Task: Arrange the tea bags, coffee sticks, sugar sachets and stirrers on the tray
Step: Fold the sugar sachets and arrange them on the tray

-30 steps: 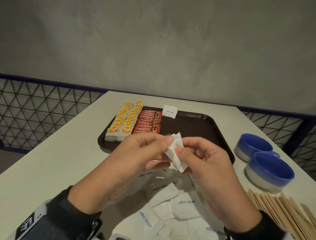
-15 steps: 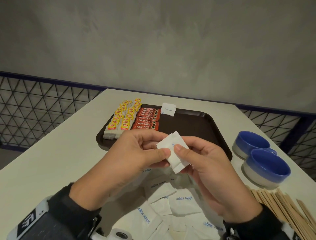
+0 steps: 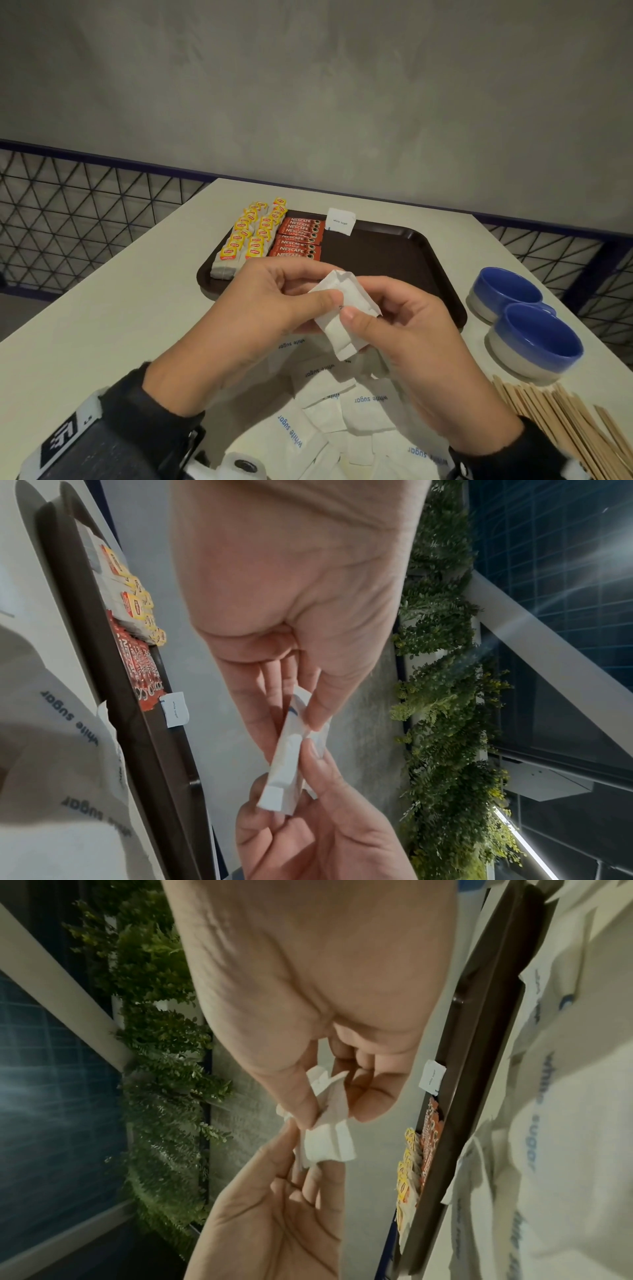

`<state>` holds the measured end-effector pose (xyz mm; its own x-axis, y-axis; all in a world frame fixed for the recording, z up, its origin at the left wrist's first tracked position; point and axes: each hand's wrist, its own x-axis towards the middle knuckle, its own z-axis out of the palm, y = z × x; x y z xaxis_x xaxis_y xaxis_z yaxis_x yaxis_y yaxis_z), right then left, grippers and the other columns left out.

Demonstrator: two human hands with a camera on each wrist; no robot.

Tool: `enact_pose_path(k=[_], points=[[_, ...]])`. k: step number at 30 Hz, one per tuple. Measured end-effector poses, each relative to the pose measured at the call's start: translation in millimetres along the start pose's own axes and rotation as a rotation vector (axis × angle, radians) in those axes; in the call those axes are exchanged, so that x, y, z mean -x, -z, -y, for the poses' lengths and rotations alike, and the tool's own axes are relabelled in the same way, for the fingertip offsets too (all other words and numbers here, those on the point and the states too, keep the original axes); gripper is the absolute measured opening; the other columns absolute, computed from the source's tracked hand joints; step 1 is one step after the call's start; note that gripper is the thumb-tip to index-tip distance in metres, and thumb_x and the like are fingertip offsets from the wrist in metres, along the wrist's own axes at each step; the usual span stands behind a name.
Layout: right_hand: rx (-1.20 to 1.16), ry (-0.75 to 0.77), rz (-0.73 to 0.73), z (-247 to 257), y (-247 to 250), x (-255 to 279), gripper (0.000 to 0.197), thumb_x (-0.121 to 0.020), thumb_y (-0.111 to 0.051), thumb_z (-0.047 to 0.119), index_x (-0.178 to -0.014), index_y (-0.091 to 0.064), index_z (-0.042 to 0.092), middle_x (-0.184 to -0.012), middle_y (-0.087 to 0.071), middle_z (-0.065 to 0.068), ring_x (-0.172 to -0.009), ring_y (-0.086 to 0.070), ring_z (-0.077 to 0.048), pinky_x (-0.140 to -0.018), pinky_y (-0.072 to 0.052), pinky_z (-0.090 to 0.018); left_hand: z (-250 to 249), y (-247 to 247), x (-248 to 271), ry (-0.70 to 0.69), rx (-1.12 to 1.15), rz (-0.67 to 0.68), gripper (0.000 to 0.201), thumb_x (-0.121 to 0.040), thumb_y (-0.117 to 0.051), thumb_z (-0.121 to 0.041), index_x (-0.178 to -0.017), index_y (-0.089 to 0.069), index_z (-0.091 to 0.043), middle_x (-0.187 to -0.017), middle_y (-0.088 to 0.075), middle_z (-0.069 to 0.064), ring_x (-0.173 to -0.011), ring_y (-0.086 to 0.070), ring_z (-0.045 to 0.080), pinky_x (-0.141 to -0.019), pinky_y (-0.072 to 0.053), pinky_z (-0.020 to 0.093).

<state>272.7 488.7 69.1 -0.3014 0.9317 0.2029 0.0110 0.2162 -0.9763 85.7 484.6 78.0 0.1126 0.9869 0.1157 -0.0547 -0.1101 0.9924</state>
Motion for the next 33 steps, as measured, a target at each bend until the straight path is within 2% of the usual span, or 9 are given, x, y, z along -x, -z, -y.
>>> enact_pose_path(k=[5,8,11,16,21,24,28,31,33], points=[[0.013,0.028,-0.057,-1,-3,0,0.013,-0.092,-0.069,0.021,-0.093,-0.081,0.024,-0.085,-0.076,-0.005,-0.07,-0.065,-0.015,-0.065,-0.054,-0.033,-1,-2,0,0.0,-0.018,0.004,0.012,-0.09,-0.073,-0.014,-0.097,-0.083,-0.016,-0.09,-0.08,0.01,-0.083,-0.078,0.021,-0.075,-0.063,0.035],[0.015,0.034,-0.106,-1,-4,0,0.015,-0.089,-0.069,0.029,-0.089,-0.081,0.02,-0.084,-0.075,-0.011,-0.075,-0.067,-0.035,-0.066,-0.058,-0.047,-2,-2,1,-0.009,-0.043,0.012,0.01,-0.087,-0.076,-0.016,-0.093,-0.084,-0.02,-0.089,-0.081,0.007,-0.08,-0.077,0.017,-0.075,-0.063,0.034],[-0.031,0.005,-0.153,1,-3,1,0.024,-0.086,-0.069,0.034,-0.087,-0.08,0.013,-0.086,-0.073,-0.017,-0.075,-0.063,-0.039,-0.069,-0.055,-0.042,0,-3,1,-0.015,-0.015,-0.02,0.01,-0.086,-0.077,-0.013,-0.092,-0.084,-0.017,-0.089,-0.081,0.009,-0.086,-0.079,0.024,-0.078,-0.064,0.036],[-0.094,-0.015,-0.135,1,-2,0,0.012,-0.088,-0.071,0.018,-0.093,-0.079,0.011,-0.087,-0.072,-0.022,-0.07,-0.062,-0.027,-0.063,-0.053,-0.034,-1,-3,-2,-0.006,0.038,-0.073,0.012,-0.089,-0.073,-0.009,-0.099,-0.08,-0.007,-0.089,-0.08,0.012,-0.077,-0.077,0.021,-0.067,-0.062,0.026],[-0.087,-0.048,-0.183,2,-1,0,0.011,-0.087,-0.071,0.019,-0.089,-0.08,0.013,-0.089,-0.074,-0.021,-0.074,-0.065,-0.028,-0.061,-0.055,-0.028,-1,-3,0,0.026,0.062,0.013,0.024,-0.085,-0.074,0.0,-0.106,-0.077,-0.011,-0.098,-0.081,0.01,-0.09,-0.078,0.022,-0.077,-0.062,0.031],[-0.094,-0.06,-0.188,3,-2,0,0.014,-0.087,-0.07,0.023,-0.09,-0.08,0.014,-0.092,-0.074,-0.021,-0.078,-0.065,-0.032,-0.065,-0.056,-0.034,-2,-2,0,0.028,0.051,0.016,0.032,-0.082,-0.077,0.001,-0.11,-0.075,-0.014,-0.1,-0.081,0.009,-0.092,-0.078,0.023,-0.079,-0.062,0.035],[-0.083,-0.099,-0.14,8,-1,0,0.029,-0.084,-0.066,0.037,-0.095,-0.08,0.013,-0.095,-0.075,-0.019,-0.077,-0.065,-0.033,-0.067,-0.055,-0.041,-2,-1,-1,0.023,0.058,-0.008,0.035,-0.08,-0.078,0.005,-0.11,-0.074,-0.014,-0.098,-0.081,0.011,-0.091,-0.078,0.025,-0.078,-0.063,0.036],[0.025,-0.113,-0.053,15,5,1,0.016,-0.089,-0.068,0.025,-0.096,-0.08,0.016,-0.093,-0.076,-0.015,-0.079,-0.064,-0.04,-0.072,-0.057,-0.04,-2,-4,0,0.042,0.043,-0.019,0.037,-0.08,-0.08,0.006,-0.11,-0.073,-0.015,-0.097,-0.081,0.009,-0.092,-0.078,0.027,-0.082,-0.063,0.045],[0.152,-0.125,0.019,21,11,-4,0.01,-0.09,-0.071,0.02,-0.092,-0.08,0.019,-0.089,-0.076,-0.013,-0.07,-0.062,-0.027,-0.069,-0.054,-0.034,-3,-5,1,0.058,0.027,-0.034,0.038,-0.079,-0.079,0.008,-0.109,-0.072,-0.016,-0.095,-0.081,0.006,-0.09,-0.079,0.026,-0.081,-0.064,0.046]])
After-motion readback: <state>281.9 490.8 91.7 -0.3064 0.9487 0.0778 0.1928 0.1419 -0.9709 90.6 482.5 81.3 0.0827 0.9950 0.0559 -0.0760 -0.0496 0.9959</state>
